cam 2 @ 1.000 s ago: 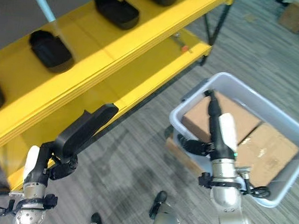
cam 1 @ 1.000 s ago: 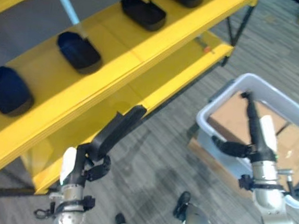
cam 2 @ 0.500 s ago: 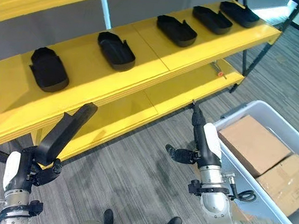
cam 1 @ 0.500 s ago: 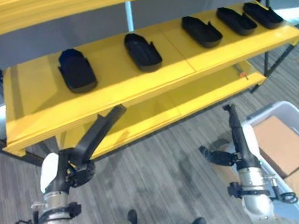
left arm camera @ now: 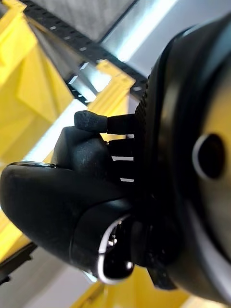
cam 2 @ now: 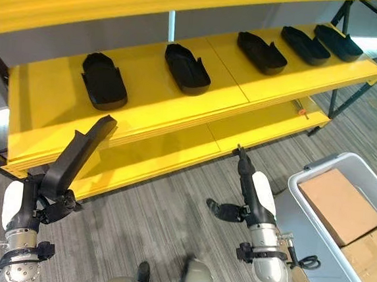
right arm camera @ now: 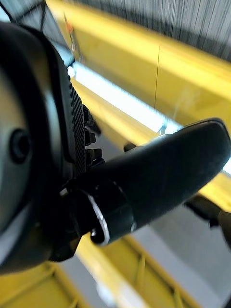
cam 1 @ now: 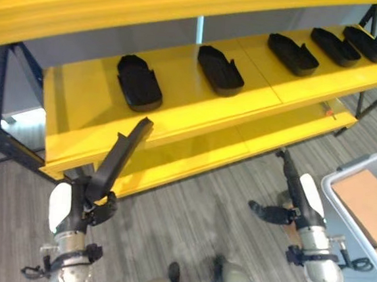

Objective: Move parts from the plastic box to the shelf.

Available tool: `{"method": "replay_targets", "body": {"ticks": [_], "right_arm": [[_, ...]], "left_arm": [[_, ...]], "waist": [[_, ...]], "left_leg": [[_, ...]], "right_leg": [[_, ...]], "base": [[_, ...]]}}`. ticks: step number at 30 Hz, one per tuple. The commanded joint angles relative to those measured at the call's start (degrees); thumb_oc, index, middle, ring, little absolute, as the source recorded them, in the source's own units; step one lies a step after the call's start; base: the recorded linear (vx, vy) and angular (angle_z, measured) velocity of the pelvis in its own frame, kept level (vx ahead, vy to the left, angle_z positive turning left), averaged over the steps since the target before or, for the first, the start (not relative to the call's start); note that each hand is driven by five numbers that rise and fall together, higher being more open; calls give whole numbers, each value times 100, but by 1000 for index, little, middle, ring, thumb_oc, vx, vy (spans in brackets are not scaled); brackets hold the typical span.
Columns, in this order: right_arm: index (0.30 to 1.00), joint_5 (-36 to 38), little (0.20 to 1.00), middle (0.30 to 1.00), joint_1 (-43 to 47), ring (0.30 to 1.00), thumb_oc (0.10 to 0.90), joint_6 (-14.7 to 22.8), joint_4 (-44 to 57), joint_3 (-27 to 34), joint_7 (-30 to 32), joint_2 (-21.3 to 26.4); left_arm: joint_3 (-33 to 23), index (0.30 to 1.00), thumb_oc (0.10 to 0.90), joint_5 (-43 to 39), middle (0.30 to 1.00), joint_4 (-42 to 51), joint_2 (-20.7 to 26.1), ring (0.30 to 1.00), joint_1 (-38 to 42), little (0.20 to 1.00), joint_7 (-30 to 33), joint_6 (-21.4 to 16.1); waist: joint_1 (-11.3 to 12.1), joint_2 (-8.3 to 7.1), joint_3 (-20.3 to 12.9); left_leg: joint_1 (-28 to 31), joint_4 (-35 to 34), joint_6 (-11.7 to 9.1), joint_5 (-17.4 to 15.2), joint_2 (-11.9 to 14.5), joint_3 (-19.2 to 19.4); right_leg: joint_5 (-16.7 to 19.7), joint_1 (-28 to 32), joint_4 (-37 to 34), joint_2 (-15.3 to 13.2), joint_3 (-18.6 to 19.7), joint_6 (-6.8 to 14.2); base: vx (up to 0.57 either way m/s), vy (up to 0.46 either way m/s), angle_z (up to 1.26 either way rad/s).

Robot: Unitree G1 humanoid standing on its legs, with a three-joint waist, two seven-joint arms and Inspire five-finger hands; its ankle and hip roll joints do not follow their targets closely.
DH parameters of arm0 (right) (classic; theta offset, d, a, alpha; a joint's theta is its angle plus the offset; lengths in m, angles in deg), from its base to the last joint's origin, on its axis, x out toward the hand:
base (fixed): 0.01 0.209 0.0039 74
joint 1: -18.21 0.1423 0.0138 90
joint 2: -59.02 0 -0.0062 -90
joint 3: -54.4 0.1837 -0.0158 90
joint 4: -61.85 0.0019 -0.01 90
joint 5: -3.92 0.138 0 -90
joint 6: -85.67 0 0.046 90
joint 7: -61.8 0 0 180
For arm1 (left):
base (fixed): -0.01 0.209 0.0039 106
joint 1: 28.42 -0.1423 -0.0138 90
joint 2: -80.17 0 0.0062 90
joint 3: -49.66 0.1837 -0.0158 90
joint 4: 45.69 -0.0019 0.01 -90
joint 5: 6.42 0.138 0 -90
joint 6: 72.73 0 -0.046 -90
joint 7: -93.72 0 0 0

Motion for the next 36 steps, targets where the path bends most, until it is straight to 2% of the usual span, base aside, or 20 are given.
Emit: {"method": "replay_targets", "body": {"ticks": [1,4,8,13,14,15,17,18,19,21,22,23,24,25,26,29,30,34,35,36], "right_arm": [[1000,237,1000,1000,677,1000,900,543,290,380,202,211],[1000,317,1000,1000,626,1000,900,646,391,420,254,243],[1000,372,1000,1000,750,1000,900,623,338,393,326,332],[1000,489,1000,1000,838,1000,900,633,242,355,431,396],[1000,582,1000,1000,839,1000,900,644,246,380,415,440],[1000,585,1000,1000,838,1000,900,645,246,381,412,437],[1000,597,1000,1000,882,1000,900,643,227,368,440,482],[1000,599,1000,1000,906,1000,900,643,210,349,433,495],[1000,570,1000,1000,910,1000,900,654,195,347,449,496],[1000,553,1000,1000,839,1000,900,631,187,449,530,449],[1000,515,1000,1000,794,1000,900,642,201,512,624,407],[1000,479,1000,1000,766,1000,900,604,178,541,705,358],[1000,472,1000,1000,762,1000,900,604,175,539,712,360],[1000,425,1000,1000,754,1000,900,572,140,546,762,371],[1000,400,1000,1000,801,1000,900,573,126,540,795,393],[1000,321,1000,1000,806,1000,900,556,92,505,805,334],[1000,251,1000,1000,745,1000,900,542,114,590,818,311],[1000,214,1000,1000,749,1000,900,483,164,625,849,115],[1000,213,1000,1000,748,1000,900,482,165,625,848,110],[1000,137,1000,1000,826,1000,900,449,131,541,871,45]], "left_arm": [[-200,300,400,28,300,910,342,300,214,300,134,-520],[-85,300,400,80,300,911,325,300,239,300,142,-571],[110,300,400,45,300,943,339,300,401,300,179,-630],[198,300,400,-149,300,974,325,300,472,300,189,-690],[231,300,400,-245,300,997,302,300,484,300,148,-726],[229,300,400,-249,300,998,306,300,483,300,146,-724],[222,300,400,-330,300,1036,329,300,496,300,107,-752],[196,300,400,-363,300,1059,341,300,487,300,97,-772],[181,300,400,-381,300,1065,362,300,473,300,110,-781],[131,300,400,-447,300,1084,378,300,468,300,102,-759],[73,300,400,-470,300,1131,396,300,452,300,140,-757],[39,300,400,-486,300,1131,440,300,461,300,213,-766],[46,300,400,-486,300,1128,441,300,461,300,219,-764],[52,300,400,-485,300,1092,469,300,515,300,267,-744],[80,300,400,-476,300,1084,472,300,573,300,290,-733],[136,300,400,-477,300,1035,445,300,627,300,291,-731],[161,300,400,-471,300,1068,459,300,680,300,247,-739],[200,300,400,-447,300,1191,679,300,731,300,168,-786],[200,300,400,-448,300,1190,684,300,731,300,169,-786],[220,300,400,-400,300,1176,784,300,835,300,219,-775]], "waist": [[-154,-13,-300],[-137,-191,-380],[-170,-84,-519],[-149,24,-668],[-128,18,-604],[-138,47,-609],[-74,48,-478],[-15,37,-424],[53,-3,-359],[36,-108,-366],[27,-146,-398],[52,-78,-455],[53,-74,-472],[82,14,-512],[117,89,-541],[89,199,-631],[47,212,-659],[118,27,-650],[126,13,-646],[162,-54,-648]], "left_leg": [[392,-294,-439,-69,-302,-424],[452,-226,-396,-251,-552,-567],[506,-139,-397,-381,-510,-644],[489,280,-514,-648,-426,-776],[95,1260,-805,-316,-451,-596],[68,1345,-807,-390,-424,-610],[-382,2389,-1142,2,-373,-378],[-557,2674,-1197,96,-296,-269],[-721,2904,-1201,183,-188,-231],[-849,2686,-1042,115,618,106],[-688,1972,-1034,162,1261,244],[-612,838,-1217,397,1818,152],[-507,625,-1248,496,1837,174],[-454,-115,-1413,962,2146,46],[-458,-540,-1543,1295,2286,-68],[-242,-664,-1674,1037,2236,-79],[-262,-676,-1693,998,2152,125],[-186,-388,-1539,647,1651,339],[-183,-380,-1532,642,1638,348],[-206,-276,-1432,471,1452,436]], "right_leg": [[1037,393,-797,-301,-103,284],[1144,780,-1332,-182,-124,225],[1062,992,-1311,-78,116,79],[742,1278,-1363,-52,-105,-71],[652,1541,-1408,-179,-243,-168],[611,1557,-1413,-147,-256,-163],[474,1785,-1415,-201,-357,-255],[409,1887,-1427,-191,-390,-311],[344,1945,-1403,-197,-381,-332],[301,2068,-1418,-344,-470,-274],[273,2108,-1416,-484,-518,-178],[233,2093,-1406,-618,-512,12],[220,2094,-1402,-599,-520,0],[137,2084,-1369,-630,-459,91],[87,2113,-1339,-684,-401,152],[106,2094,-1250,-874,-266,341],[171,2153,-1279,-1012,-301,418],[483,2315,-1423,-1504,-269,655],[485,2318,-1427,-1517,-259,662],[596,2299,-1476,-1725,-279,770]], "base": [[104,-14,52],[175,-74,38],[142,-78,59],[173,-100,16],[131,-35,66],[93,-8,61],[29,3,61],[2,-11,30],[3,-32,1],[58,27,10],[119,279,41],[102,236,54],[93,292,52],[105,208,25],[136,401,13],[94,290,-10],[60,205,-30],[74,253,3],[35,266,4],[21,235,-1]]}}
